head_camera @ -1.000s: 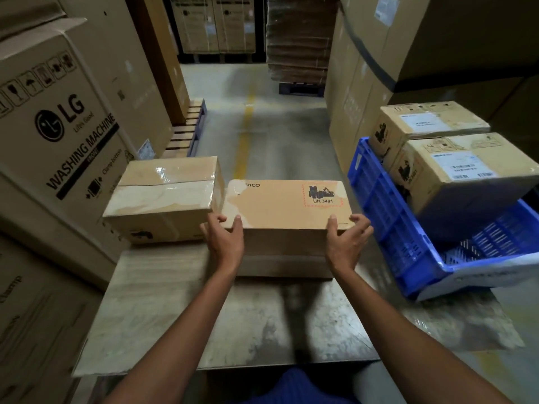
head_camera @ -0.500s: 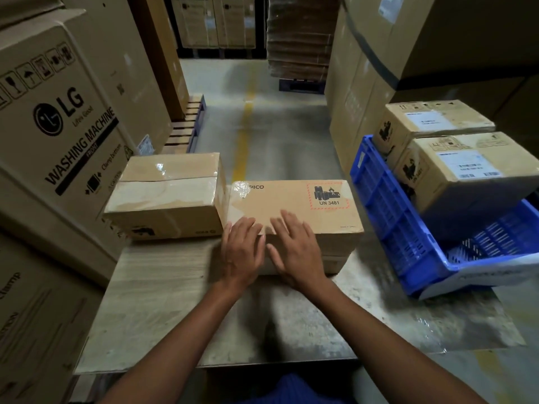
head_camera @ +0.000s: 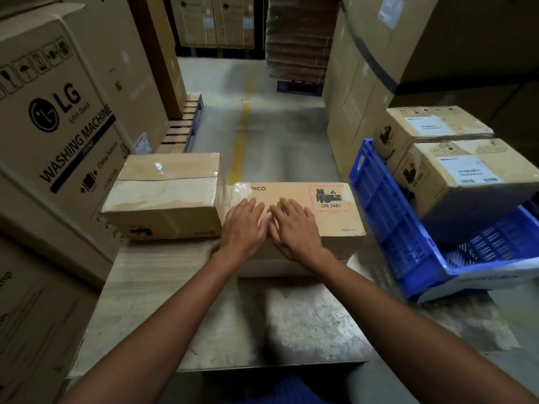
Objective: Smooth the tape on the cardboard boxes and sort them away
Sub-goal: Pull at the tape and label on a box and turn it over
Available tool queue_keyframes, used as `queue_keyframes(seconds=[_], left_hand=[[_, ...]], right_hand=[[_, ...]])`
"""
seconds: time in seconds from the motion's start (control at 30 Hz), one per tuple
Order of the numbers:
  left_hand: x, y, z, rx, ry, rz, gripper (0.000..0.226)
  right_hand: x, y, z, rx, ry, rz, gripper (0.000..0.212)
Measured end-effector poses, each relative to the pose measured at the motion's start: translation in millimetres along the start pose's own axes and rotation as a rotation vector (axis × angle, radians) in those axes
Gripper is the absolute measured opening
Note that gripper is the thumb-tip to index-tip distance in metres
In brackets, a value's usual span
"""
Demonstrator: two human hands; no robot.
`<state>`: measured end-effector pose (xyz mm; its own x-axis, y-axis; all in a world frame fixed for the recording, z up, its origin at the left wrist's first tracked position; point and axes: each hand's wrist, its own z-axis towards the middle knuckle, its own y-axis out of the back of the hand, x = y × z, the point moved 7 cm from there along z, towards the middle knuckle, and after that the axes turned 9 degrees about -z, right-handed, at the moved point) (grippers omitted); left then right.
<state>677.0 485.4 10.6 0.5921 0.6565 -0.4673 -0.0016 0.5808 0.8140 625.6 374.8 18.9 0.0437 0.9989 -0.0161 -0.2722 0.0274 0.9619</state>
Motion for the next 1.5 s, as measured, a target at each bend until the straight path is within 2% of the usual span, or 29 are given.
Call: queue_keyframes(seconds=[0.1,0.17,0.33,0.37,0.47,0.53,0.63,0.73,0.9,0.97,1.03,1.1,1.2,1.37,1.5], left_hand=[[5,-8,-1,0.072,0.013,0.063,0.059],[0,-2,0,0.057,0.016,0.097,0.055],[-12,7,29,0.124,0.079,0.177,0.037],[-12,3,33,0.147,0.071,0.174,0.039],[-4,-18,36,0.287,0.111,0.124,0.052],[3,-24,33,0.339,0.119,0.139,0.058],[2,-22,39,0.391,0.093,0.176,0.058],[-9,-18,47,0.404,0.106,0.216,0.054],[-47,-15,32,0.2,-0.051,0.128,0.039],[-52,-21,21,0.182,-0.057,0.091,0.046],[-52,-29,14,0.207,-0.075,0.128,0.057],[-50,-32,15,0.244,-0.072,0.155,0.05],[-56,-24,19,0.224,-0.103,0.197,0.041],[-81,-15,3,0.023,-0.258,0.039,0.036],[-86,-27,-13,0.004,-0.212,0.024,0.03]], right_hand=[[1,-11,4,0.049,0.001,-0.027,0.046],[3,-11,11,0.083,0.008,-0.051,0.043],[-9,8,39,0.121,-0.014,-0.11,0.041],[-17,5,40,0.163,-0.055,-0.093,0.044],[-39,-18,28,0.343,-0.175,-0.033,0.071],[-45,-26,21,0.345,-0.196,-0.019,0.079],[-46,-24,24,0.357,-0.184,-0.014,0.08],[-49,-19,29,0.392,-0.177,0.015,0.07],[-52,2,12,0.196,-0.24,0.004,0.047],[-53,-1,0,0.171,-0.249,-0.004,0.04],[-50,-11,-10,0.176,-0.253,0.011,0.041],[-49,-18,-12,0.208,-0.273,0.038,0.044],[-52,-13,-8,0.22,-0.243,0.054,0.037],[-65,9,-29,-0.035,-0.307,0.071,0.024],[-62,-5,-59,-0.066,-0.329,0.036,0.029]])
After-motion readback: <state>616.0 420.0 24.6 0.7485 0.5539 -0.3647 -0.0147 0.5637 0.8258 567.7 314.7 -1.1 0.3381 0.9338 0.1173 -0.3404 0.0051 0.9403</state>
